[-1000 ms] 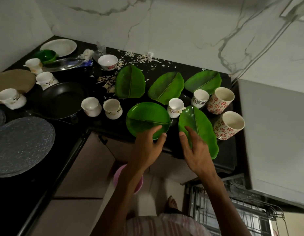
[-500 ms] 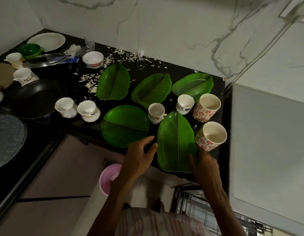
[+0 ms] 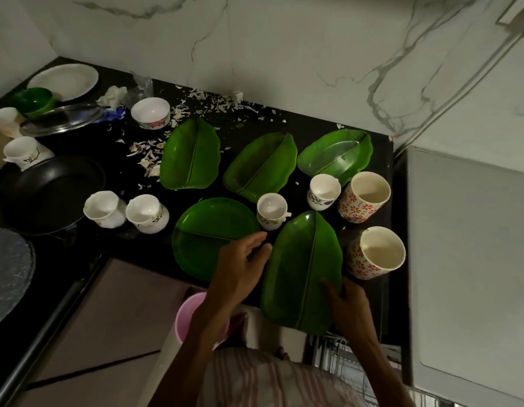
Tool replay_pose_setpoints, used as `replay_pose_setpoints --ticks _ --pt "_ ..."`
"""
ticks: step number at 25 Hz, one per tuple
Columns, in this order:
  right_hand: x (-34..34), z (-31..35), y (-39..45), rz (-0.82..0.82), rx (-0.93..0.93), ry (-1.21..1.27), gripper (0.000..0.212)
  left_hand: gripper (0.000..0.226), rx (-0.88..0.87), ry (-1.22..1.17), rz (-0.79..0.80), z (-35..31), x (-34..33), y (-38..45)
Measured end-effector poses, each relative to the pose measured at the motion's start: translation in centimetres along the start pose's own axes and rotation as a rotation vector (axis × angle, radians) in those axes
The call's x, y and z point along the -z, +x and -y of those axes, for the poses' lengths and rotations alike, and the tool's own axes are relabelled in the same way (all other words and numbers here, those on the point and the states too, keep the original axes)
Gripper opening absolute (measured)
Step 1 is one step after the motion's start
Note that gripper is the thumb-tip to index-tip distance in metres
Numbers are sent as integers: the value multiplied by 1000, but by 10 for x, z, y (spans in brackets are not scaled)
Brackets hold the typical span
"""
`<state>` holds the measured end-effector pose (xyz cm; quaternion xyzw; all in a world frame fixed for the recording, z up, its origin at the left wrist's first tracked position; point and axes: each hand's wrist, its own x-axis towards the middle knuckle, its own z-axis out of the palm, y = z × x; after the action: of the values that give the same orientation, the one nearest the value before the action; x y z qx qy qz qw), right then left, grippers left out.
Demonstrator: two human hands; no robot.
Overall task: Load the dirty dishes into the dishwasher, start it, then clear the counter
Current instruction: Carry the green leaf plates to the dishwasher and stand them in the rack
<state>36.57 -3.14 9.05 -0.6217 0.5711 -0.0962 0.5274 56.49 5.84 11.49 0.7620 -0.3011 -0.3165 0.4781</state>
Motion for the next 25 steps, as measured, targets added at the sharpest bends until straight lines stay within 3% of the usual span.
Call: replay_pose_setpoints --ticks 7,10,14,25 --pt "19 45 -40 -44 32 -113 13 38 -127 125 -112 -21 47 116" --pt "31 70 -52 -186 98 -121 24 44 -129 367 -103 -26 52 188" --pt "39 96 -54 -291 86 86 33 44 -80 628 -53 -21 47 244" --pt "6 122 -30 -243 133 256 27 10 -43 576 17 5 42 282"
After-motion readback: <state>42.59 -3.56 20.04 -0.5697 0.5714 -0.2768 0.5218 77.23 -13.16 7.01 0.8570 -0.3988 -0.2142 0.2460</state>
